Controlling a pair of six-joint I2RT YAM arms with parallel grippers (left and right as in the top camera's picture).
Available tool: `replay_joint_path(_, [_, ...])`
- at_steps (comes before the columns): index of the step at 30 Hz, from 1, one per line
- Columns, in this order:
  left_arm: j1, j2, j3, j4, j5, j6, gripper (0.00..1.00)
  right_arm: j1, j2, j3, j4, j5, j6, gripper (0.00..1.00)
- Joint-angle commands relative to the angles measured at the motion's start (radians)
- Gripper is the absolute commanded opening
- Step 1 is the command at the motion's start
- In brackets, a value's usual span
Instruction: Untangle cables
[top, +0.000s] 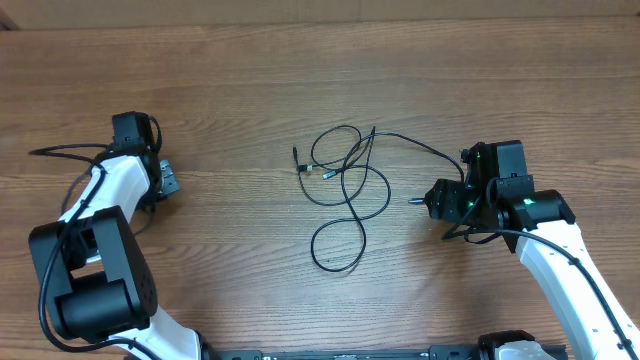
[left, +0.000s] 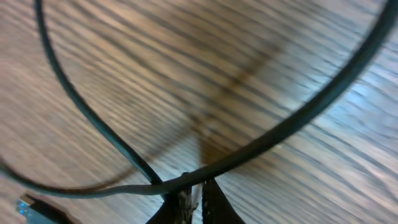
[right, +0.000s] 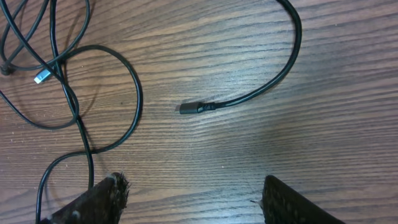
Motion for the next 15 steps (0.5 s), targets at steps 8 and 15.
replay_joint_path(8, [0.061,0.004,0.091,-0.09,-0.173,-0.089,0.05,-0.002,0.001,-0.005,-0.014,0.008,0.0,0.68])
replay_joint_path(15, [0.067,0.004,0.146,-0.116,0.064,-0.004,0.25,-0.002,0.001,-0.005,-0.012,0.008,0.0,0.68])
